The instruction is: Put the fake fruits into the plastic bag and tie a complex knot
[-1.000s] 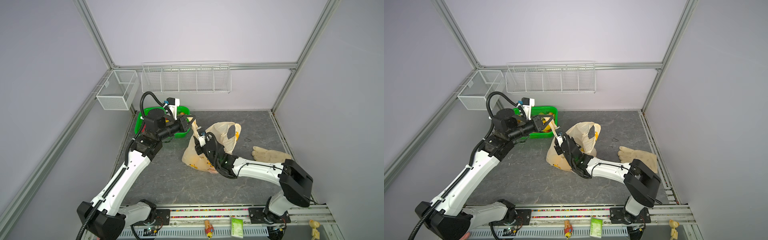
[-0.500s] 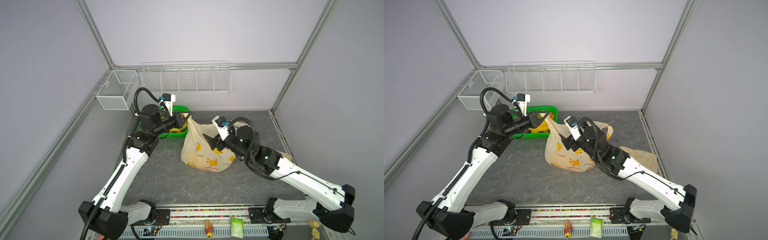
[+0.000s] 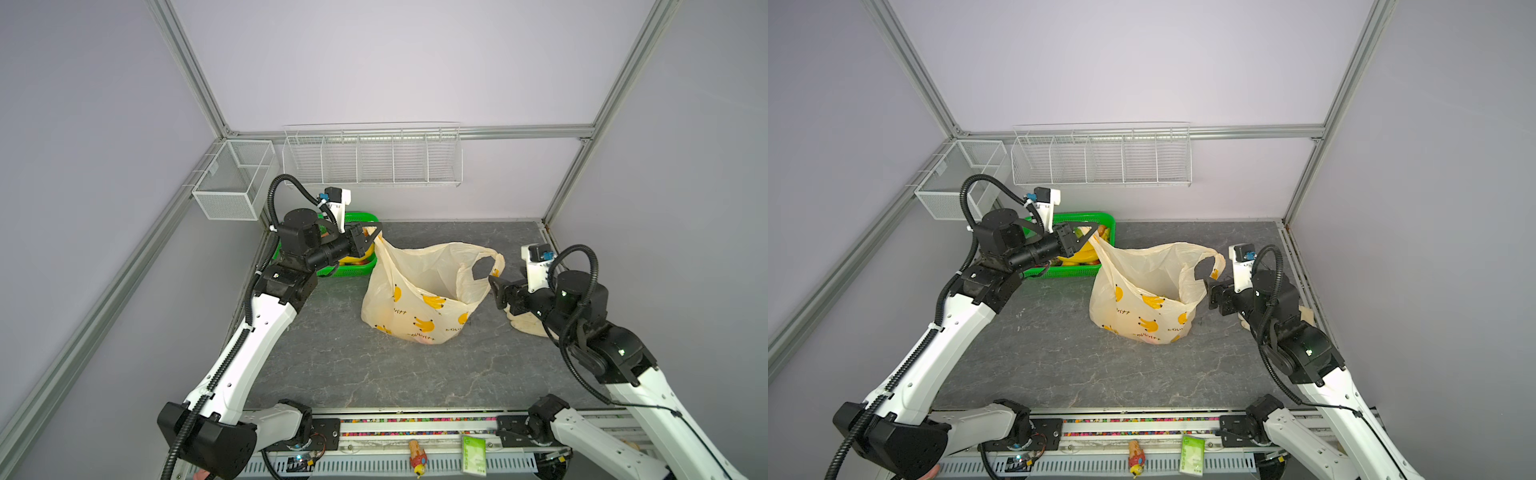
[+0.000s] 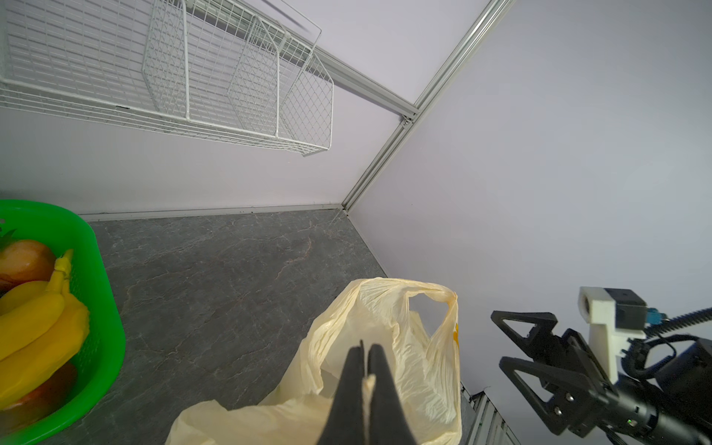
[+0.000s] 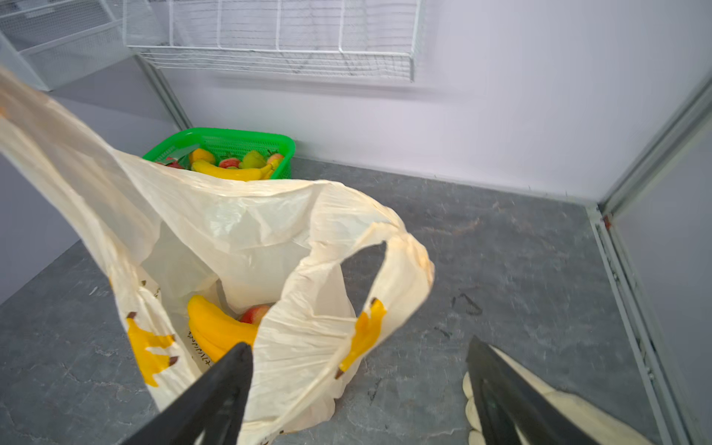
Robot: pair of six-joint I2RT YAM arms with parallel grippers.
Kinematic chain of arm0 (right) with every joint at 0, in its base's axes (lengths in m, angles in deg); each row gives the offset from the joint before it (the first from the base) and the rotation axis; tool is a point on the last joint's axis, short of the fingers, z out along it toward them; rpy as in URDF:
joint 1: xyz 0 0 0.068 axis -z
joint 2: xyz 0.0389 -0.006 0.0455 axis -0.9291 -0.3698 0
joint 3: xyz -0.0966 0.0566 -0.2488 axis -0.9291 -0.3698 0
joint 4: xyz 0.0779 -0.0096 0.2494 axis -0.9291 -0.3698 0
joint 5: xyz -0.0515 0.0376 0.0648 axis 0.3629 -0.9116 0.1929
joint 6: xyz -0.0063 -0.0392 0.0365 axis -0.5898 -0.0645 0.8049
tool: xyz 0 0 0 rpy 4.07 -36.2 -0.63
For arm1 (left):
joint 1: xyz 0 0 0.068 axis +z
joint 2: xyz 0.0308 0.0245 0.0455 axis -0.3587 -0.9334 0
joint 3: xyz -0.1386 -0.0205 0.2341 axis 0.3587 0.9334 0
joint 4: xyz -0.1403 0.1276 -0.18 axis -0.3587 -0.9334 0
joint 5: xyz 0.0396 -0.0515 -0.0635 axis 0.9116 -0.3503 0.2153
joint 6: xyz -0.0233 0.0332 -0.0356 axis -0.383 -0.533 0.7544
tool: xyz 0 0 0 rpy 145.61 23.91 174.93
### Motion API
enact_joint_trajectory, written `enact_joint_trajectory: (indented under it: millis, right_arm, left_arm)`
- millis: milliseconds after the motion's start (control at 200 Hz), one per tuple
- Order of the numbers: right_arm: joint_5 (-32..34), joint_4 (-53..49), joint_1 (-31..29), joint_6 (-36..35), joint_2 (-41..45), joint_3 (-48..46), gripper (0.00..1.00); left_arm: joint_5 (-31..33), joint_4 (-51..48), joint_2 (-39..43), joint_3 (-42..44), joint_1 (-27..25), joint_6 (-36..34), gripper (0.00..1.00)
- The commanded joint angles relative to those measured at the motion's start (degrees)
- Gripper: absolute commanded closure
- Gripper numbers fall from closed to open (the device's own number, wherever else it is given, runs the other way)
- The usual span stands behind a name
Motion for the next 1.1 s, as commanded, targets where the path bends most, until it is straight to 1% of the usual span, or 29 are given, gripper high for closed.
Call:
enact_joint_trajectory:
  millis: [0, 50, 90, 130, 205, 260, 310, 325, 360, 415, 490, 560, 600, 625, 725, 805, 845, 895, 955, 1030, 1095]
  right_arm:
    - [-13.1, 1.2, 5.7, 7.8, -1.9, -2.8, 0.05]
    - [-19.0, 3.9, 7.3, 9.5, -3.2, -4.2, 0.0]
    - [-22.3, 6.5, 7.8, 10.9, -4.2, -5.3, 0.06]
    - [-24.5, 8.7, 7.9, 12.1, -5.0, -6.2, 0.15]
    - [-27.2, 13.8, 7.9, 14.1, -5.8, -8.0, 0.35]
    - [-27.8, 16.8, 8.0, 14.8, -6.0, -10.1, 0.5]
    - [-27.7, 18.7, 7.9, 14.9, -5.9, -10.8, 0.6]
    - [-27.7, 19.2, 8.0, 14.8, -5.8, -10.9, 0.63]
    - [-28.0, 20.5, 7.8, 14.2, -5.7, -11.3, 0.72]
    - [-28.9, 22.4, 7.7, 13.1, -5.7, -11.3, 0.82]
    - [-29.8, 23.7, 7.4, 11.5, -6.1, -10.3, 0.92]
    - [-29.9, 24.2, 6.9, 9.9, -6.9, -8.9, 0.92]
    - [-30.1, 24.4, 6.6, 9.2, -7.5, -8.8, 0.92]
    - [-30.2, 24.3, 6.4, 8.7, -7.9, -6.8, 0.93]
    - [-30.0, 24.3, 5.3, 7.4, -9.7, -4.5, 0.92]
    - [-29.1, 24.3, 4.0, 6.2, -10.7, -3.3, 0.92]
    - [-28.7, 24.3, 3.6, 5.5, -11.1, -2.9, 0.92]
    - [-28.0, 24.5, 3.0, 4.4, -11.3, -2.7, 0.92]
    - [-26.8, 24.8, 2.5, 3.8, -11.3, -2.8, 0.92]
    - [-26.2, 25.8, 2.1, 3.1, -11.2, -3.8, 0.92]
    - [-25.7, 26.8, 2.1, 3.0, -11.0, -4.9, 0.92]
  left_arm:
    - [-0.2, -0.9, 0.1, -1.4, 0.4, -1.1, 1.0]
    - [0.1, -1.1, 0.2, -1.4, 0.4, -1.5, 1.0]
    - [0.5, -1.4, 0.3, -1.5, 0.4, -1.7, 1.0]
    - [0.8, -1.6, 0.4, -1.5, 0.4, -2.0, 1.0]
    - [1.4, -2.1, 0.5, -1.4, 0.4, -2.4, 1.0]
    - [2.1, -2.4, 0.6, -1.4, 0.4, -2.6, 1.0]
    - [2.9, -2.7, 0.9, -1.4, 0.4, -2.7, 1.0]
    - [3.1, -2.8, 1.0, -1.4, 0.4, -2.9, 0.97]
    - [3.9, -3.1, 1.2, -1.4, 0.4, -3.1, 0.85]
    - [6.1, -3.4, 1.9, -1.2, 0.4, -3.5, 0.68]
    - [10.2, -3.3, 3.6, -0.9, 0.4, -4.0, 0.53]
    - [14.0, -2.8, 5.6, -0.7, 0.4, -4.4, 0.42]
    - [15.8, -2.5, 6.8, -0.8, 0.4, -5.0, 0.37]
    - [17.1, -2.3, 7.5, -1.0, 0.4, -5.4, 0.35]
    - [20.6, -1.6, 10.2, -1.5, 0.2, -7.7, 0.27]
    - [22.4, -1.3, 11.7, -1.8, -1.1, -10.3, 0.26]
    - [23.6, -1.3, 12.2, -2.1, -2.7, -12.4, 0.26]
    - [25.1, -1.5, 12.2, -2.7, -5.9, -14.9, 0.27]
    - [24.9, -1.7, 11.3, -3.8, -10.3, -17.0, 0.28]
    - [23.2, -1.9, 8.5, -6.0, -15.8, -17.0, 0.29]
    - [21.7, -2.1, 4.8, -8.4, -19.4, -15.1, 0.3]
